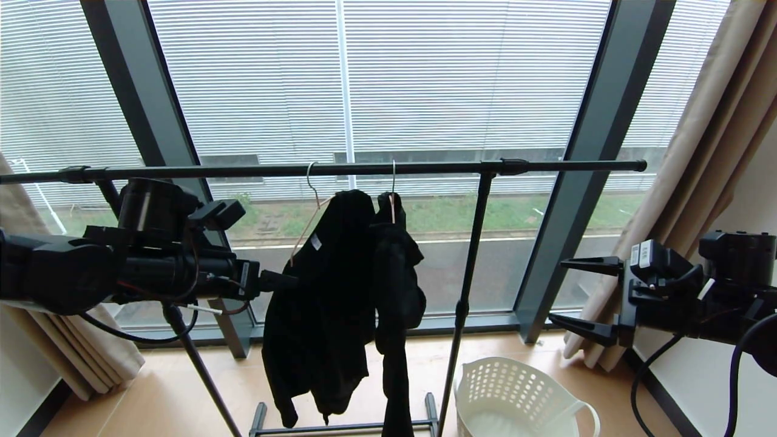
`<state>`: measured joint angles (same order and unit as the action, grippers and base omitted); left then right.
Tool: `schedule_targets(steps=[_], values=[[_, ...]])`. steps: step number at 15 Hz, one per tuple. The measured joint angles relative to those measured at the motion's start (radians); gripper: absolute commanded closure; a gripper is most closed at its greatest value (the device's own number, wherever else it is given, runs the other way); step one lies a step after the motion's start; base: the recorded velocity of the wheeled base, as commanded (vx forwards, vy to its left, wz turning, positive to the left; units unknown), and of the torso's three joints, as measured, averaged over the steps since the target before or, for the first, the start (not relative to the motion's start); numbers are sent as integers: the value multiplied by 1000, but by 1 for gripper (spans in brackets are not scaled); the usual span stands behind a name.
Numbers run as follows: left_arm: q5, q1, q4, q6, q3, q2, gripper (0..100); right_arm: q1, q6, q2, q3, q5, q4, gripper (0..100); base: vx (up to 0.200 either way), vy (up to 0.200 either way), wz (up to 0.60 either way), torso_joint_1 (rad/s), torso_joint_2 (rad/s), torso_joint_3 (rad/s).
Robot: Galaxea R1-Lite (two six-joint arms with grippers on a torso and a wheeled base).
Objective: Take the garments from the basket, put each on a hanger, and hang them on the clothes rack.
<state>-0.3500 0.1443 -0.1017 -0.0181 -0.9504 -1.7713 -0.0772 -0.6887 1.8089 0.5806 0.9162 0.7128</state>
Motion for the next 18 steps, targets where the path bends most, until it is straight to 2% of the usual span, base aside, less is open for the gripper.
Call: schedule_targets(steps=[5,9,12,16,18], values=[[2,7,-18,2,157,164,0,33,0,7,-21,-9,2,0,0,0,0,0,0,0],[24,7,-18,4,334,343,0,39,3,-94,-69,-5,2,0,0,0,0,0,0,0],[87,9,-17,4,441,472,0,51,4,-245,-137,-7,-3,0,0,0,0,0,0,0],[99,27,-15,3,564,686,0,65,52,-501,-282,-20,-9,0,0,0,0,0,0,0],[100,35,-13,1,631,791,0,67,106,-608,-356,-86,-11,0,0,0,0,0,0,0]])
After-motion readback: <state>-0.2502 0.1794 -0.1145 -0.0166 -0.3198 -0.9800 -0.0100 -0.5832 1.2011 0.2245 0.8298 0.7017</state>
